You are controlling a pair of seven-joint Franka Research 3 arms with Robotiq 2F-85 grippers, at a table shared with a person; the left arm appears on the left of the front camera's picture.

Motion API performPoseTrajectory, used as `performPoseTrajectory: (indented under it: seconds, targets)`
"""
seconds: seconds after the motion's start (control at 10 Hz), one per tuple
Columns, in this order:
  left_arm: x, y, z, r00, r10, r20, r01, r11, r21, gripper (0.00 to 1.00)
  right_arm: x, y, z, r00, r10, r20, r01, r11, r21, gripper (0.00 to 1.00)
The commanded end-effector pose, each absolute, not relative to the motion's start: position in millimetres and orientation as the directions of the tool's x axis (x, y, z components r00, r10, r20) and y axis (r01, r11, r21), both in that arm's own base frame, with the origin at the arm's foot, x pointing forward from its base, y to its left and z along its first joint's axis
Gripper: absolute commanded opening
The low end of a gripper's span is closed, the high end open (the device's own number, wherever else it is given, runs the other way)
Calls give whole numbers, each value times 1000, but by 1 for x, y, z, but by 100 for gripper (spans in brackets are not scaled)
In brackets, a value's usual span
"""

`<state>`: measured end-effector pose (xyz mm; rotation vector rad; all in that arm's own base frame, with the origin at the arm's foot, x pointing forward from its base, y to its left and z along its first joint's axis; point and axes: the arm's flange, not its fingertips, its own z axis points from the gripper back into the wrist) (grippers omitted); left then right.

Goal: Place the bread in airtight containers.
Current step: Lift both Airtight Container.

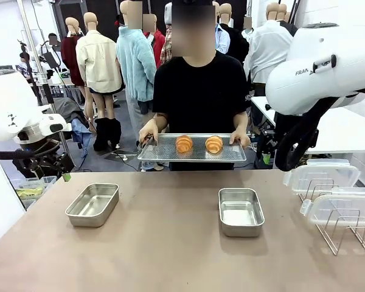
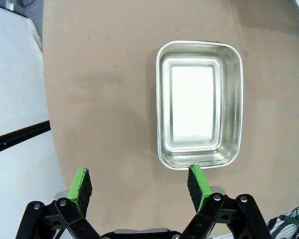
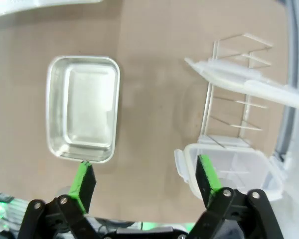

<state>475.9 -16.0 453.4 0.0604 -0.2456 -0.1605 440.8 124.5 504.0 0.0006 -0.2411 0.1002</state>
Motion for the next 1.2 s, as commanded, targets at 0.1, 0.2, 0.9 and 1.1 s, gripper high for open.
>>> performPoseTrajectory:
  seconds: [0.1,0.2,0.9,1.1]
  targets:
    - [471,-17,467,951,-172,257,155,984,85,100,440,123,518,974,90,209,-90,996,-8,100]
    - [475,-16,457,955,-167,244,152,985,80,100,441,123,508,968,96,232,-96,995,-11,100]
    - [553,-30,365,972,-227,55,231,971,-67,100,498,183,385,985,106,133,-104,994,-25,100]
    - [560,-36,350,973,-230,34,231,973,-19,100,503,194,363,986,124,113,-128,991,26,100]
